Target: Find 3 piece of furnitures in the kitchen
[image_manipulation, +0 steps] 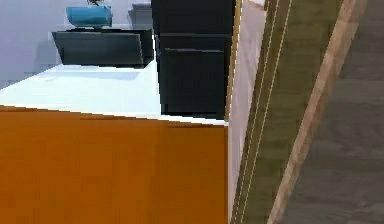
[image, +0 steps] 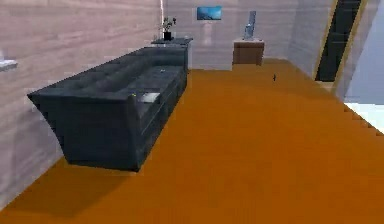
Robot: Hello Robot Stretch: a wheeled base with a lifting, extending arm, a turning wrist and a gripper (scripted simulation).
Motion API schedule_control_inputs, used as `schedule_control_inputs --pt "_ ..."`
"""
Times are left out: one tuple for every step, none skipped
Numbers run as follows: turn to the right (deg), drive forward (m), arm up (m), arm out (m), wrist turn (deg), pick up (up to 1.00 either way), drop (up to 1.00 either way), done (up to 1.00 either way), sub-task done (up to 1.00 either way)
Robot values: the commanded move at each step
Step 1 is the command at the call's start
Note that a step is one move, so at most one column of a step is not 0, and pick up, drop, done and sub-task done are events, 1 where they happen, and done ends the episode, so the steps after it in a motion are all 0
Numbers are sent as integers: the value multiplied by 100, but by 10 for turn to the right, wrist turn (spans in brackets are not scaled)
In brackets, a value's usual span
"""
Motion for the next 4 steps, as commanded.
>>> schedule_control_inputs --pt "0 15 0 0 0 0 0 0 0" --pt "450 0 0 0 0 0 0 0 0" --pt "270 0 0 0 0 0 0 0 0" --pt "0 100 0 0 0 0 0 0 0"
